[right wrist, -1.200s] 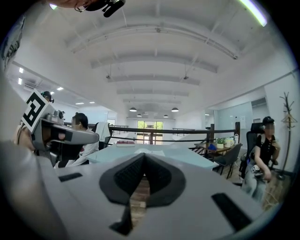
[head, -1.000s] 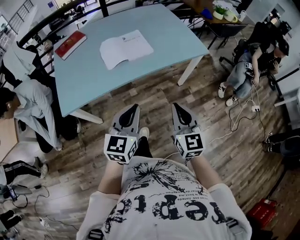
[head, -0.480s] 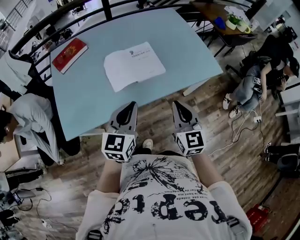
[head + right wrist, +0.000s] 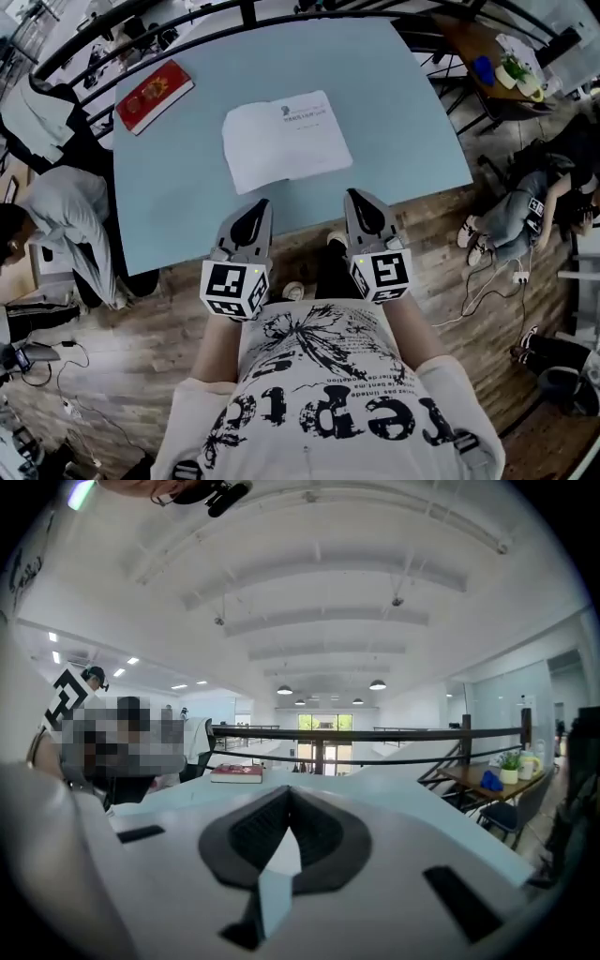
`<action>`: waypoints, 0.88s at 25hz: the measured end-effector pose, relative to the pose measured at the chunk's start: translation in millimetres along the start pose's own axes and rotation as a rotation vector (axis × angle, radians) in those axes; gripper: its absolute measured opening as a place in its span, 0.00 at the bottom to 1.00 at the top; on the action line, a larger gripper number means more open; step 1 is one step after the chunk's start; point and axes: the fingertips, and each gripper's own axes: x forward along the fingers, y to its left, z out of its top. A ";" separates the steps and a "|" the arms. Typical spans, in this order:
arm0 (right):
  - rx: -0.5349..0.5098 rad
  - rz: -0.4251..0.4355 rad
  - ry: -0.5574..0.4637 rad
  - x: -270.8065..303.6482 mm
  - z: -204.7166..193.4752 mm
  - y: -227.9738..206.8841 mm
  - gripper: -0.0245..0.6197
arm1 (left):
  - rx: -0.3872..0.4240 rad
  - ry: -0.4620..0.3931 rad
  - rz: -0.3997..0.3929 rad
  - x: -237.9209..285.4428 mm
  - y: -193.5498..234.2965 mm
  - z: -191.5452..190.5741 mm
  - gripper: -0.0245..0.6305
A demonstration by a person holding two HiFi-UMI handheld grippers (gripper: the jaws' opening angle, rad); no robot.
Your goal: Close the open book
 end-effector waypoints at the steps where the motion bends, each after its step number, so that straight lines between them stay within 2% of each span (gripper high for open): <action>1: 0.003 0.020 -0.001 8.7 1.8 -7.6 0.05 | -0.009 -0.006 0.020 8.2 0.6 2.1 0.07; 4: -0.007 0.080 -0.005 33.0 6.4 -33.5 0.05 | -0.036 -0.023 0.084 34.6 0.9 7.9 0.07; 6: -0.016 0.136 -0.001 53.1 8.4 -48.6 0.05 | -0.045 -0.022 0.156 49.4 5.6 9.1 0.07; 13: -0.040 0.301 0.037 114.5 4.2 -74.4 0.05 | -0.121 -0.011 0.364 77.8 32.2 -4.9 0.07; 15: -0.040 0.337 0.049 126.4 -0.8 -79.3 0.05 | -0.169 0.002 0.390 85.6 33.7 -17.9 0.07; 22: -0.073 0.500 0.087 153.6 -27.9 -69.8 0.05 | -0.427 0.053 0.486 99.2 38.0 -87.0 0.07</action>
